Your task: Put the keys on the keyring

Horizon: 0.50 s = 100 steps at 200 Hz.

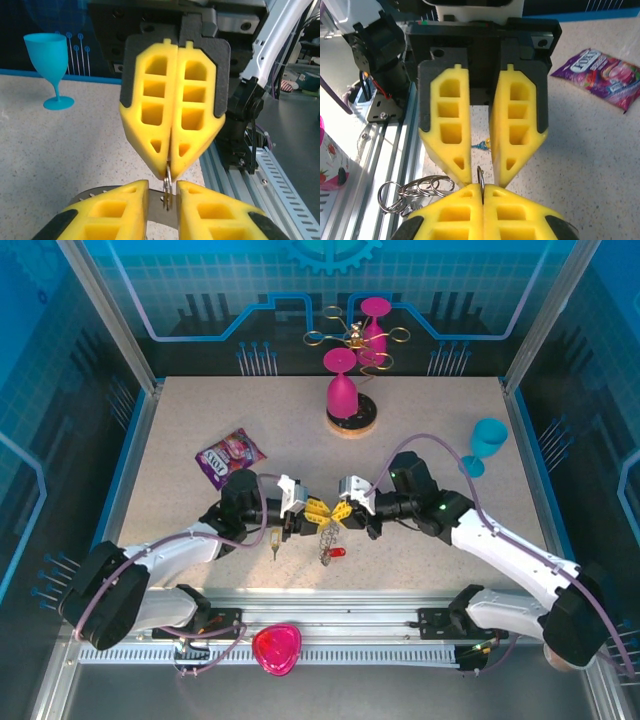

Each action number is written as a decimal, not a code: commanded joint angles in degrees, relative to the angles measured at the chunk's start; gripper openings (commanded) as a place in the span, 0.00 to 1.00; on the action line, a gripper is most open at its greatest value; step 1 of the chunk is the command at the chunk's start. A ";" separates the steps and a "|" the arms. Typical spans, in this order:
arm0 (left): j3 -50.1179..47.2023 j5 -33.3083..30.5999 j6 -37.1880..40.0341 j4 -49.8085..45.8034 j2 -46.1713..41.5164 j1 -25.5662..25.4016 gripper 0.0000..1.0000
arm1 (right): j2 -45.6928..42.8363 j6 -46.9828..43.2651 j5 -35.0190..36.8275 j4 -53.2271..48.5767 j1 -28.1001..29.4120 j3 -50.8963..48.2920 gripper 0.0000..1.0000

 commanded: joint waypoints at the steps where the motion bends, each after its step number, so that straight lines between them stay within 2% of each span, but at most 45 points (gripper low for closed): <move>1: 2.90 0.00 4.56 -6.86 -1.54 -0.56 0.18 | 1.54 -3.89 0.82 -8.13 0.38 5.24 0.00; 38: 3.79 0.19 5.66 -9.26 -1.29 -0.58 0.09 | 4.06 -6.57 2.05 -13.99 1.70 9.57 0.00; 64: 4.18 -0.15 6.00 -9.68 -1.18 -0.58 0.08 | 5.34 -7.19 2.09 -15.49 2.87 11.46 0.00; 83: 4.27 -0.21 6.30 -9.68 -1.41 -0.58 0.00 | 6.22 -7.59 2.20 -16.71 3.37 12.47 0.00; 100: 3.98 -0.50 6.91 -9.65 -1.93 -0.58 0.00 | 5.88 -6.60 2.72 -15.23 3.10 12.09 0.00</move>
